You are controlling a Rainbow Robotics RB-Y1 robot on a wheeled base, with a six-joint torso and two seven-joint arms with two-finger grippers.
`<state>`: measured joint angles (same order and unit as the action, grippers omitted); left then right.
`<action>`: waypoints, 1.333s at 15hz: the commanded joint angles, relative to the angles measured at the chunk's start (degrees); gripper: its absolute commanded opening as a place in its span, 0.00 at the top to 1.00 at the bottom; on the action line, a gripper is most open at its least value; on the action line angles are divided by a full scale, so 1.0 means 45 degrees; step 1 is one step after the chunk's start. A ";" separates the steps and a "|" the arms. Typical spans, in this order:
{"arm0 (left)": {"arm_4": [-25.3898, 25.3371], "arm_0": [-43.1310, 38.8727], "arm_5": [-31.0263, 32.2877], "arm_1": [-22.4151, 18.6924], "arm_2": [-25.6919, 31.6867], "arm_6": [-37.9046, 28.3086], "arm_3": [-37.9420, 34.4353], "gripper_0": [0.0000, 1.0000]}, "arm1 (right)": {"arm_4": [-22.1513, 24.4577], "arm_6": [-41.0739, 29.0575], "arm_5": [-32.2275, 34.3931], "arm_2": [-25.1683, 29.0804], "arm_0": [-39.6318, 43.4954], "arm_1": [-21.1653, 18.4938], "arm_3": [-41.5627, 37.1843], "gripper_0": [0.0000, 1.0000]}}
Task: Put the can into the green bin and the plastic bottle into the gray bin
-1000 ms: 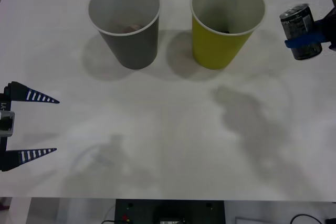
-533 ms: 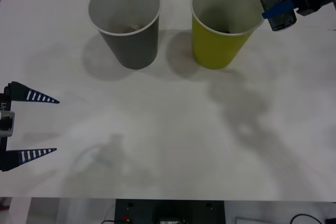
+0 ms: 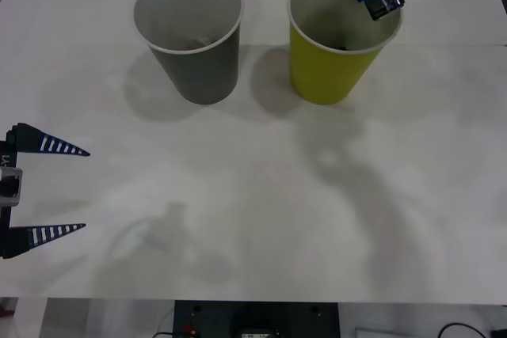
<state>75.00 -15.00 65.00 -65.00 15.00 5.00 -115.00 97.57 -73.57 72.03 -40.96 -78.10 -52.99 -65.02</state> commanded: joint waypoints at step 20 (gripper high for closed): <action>0.0000 0.0000 0.0000 0.0000 0.0000 0.0000 0.0000 0.00 | -0.4046 0.2482 0.1571 0.4376 0.4251 -0.3655 -0.3754 0.00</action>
<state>75.00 -15.00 65.00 -65.00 15.00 5.00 -115.00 79.39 -62.78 77.79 -25.06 -62.10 -68.98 -80.08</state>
